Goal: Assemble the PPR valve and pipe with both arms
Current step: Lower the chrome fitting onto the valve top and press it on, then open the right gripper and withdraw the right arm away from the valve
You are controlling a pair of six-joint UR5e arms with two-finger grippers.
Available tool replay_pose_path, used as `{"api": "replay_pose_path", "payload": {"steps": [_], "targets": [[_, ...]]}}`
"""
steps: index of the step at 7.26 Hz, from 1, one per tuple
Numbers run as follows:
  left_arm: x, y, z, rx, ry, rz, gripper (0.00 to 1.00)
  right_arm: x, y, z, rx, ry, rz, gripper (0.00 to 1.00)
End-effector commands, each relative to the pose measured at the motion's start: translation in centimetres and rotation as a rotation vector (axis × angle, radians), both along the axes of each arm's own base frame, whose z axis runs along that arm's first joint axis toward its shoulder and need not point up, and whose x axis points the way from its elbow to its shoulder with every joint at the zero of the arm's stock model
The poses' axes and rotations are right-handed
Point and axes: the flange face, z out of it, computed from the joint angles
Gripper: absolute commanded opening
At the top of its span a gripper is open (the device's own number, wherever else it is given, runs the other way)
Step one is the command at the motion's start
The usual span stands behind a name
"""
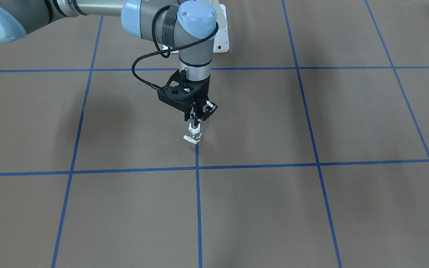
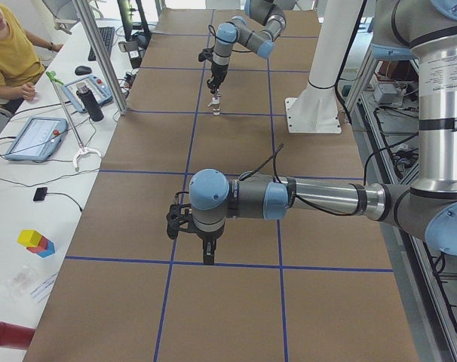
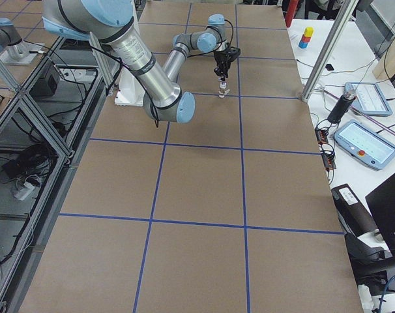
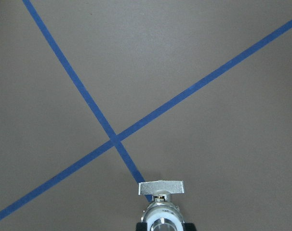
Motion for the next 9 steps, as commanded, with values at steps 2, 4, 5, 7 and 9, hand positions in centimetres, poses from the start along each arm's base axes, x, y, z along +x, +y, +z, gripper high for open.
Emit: {"api": "replay_pose_path", "payload": {"steps": [2,4,5,7,9], "targets": [[0.0,0.0,0.0,0.000,0.000,0.000,1.00,0.2,0.0,-0.1,0.033,0.007,-0.034,1.00],[0.1,0.1,0.4,-0.009,0.001,0.001,1.00,3.5,-1.9,-1.6,0.085,-0.015,-0.056,1.00],[0.0,0.2,0.6,-0.012,0.001,0.000,1.00,6.7,-4.7,-1.4,0.086,-0.034,-0.109,1.00],[0.0,0.6,1.1,-0.027,0.002,-0.002,1.00,13.9,-9.4,2.5,0.136,-0.014,-0.197,1.00],[0.1,0.7,1.8,-0.049,0.002,-0.003,1.00,25.5,-11.2,10.9,0.218,0.003,-0.344,1.00]]}}
